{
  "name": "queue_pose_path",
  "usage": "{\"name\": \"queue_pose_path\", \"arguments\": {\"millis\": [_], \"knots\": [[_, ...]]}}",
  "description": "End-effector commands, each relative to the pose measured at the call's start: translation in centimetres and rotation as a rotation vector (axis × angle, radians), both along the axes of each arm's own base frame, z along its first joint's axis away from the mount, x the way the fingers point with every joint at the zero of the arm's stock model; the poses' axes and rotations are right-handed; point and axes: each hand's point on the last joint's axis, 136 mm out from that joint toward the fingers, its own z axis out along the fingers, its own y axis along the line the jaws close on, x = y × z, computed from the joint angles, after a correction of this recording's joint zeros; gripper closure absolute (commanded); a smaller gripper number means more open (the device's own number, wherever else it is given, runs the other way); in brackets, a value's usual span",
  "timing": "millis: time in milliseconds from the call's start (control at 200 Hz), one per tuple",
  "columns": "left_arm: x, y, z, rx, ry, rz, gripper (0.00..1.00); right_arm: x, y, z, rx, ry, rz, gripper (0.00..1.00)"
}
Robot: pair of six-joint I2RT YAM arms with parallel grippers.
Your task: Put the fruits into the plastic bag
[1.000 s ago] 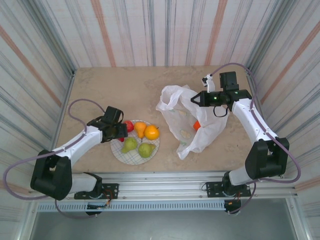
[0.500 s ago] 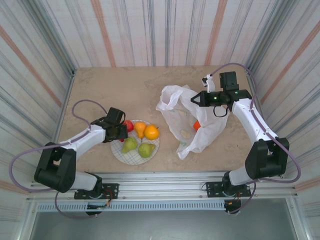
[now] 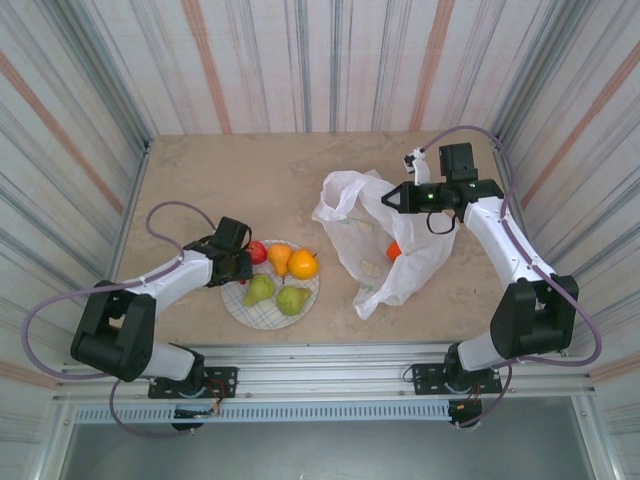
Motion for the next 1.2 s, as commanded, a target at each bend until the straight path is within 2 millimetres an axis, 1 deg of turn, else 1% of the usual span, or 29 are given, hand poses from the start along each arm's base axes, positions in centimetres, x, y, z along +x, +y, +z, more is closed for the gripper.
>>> {"name": "queue_pose_path", "arguments": {"millis": [0,175,291,416,521,581,651,787,857,957,1127,1192], "knots": [[-0.3,1.0,-0.1,0.038,-0.008,0.017,0.45,0.2,0.1,0.0,-0.013,-0.013,0.014,1.00],[-0.4,1.6,0.9,0.050,-0.047,0.038,0.48,0.2,0.1,0.0,-0.012,-0.012,0.014,1.00],[-0.4,1.8,2.3,0.043,-0.082,0.049,0.49,0.2,0.1,0.0,-0.013,-0.011,0.014,1.00],[-0.4,0.6,4.6,-0.035,-0.151,0.022,0.50,0.3,0.2,0.0,-0.013,-0.012,0.015,1.00],[-0.4,-1.2,7.4,-0.109,-0.228,-0.027,0.50,0.4,0.4,0.0,-0.010,-0.010,0.014,1.00],[-0.4,-2.9,9.2,-0.150,-0.284,-0.082,0.50,0.5,0.6,0.1,-0.008,-0.013,0.021,1.00],[-0.5,-5.7,11.4,-0.208,-0.356,-0.171,0.50,0.7,0.7,0.0,-0.007,-0.012,0.022,1.00],[-1.2,-11.9,15.1,-0.284,-0.473,-0.382,0.52,0.9,1.2,0.0,-0.004,-0.008,0.031,1.00],[-1.7,-15.2,16.5,-0.279,-0.526,-0.503,0.52,1.0,1.3,0.1,-0.003,-0.007,0.034,1.00],[-2.3,-19.4,17.6,-0.257,-0.570,-0.641,0.51,1.0,1.4,0.4,-0.004,-0.010,0.036,1.00],[-2.5,-25.6,17.4,-0.278,-0.561,-0.796,0.52,1.0,1.4,0.8,-0.011,-0.013,0.038,1.00],[-2.1,-27.3,17.1,-0.279,-0.558,-0.825,0.52,0.9,1.3,1.0,-0.014,-0.016,0.039,1.00]]}}
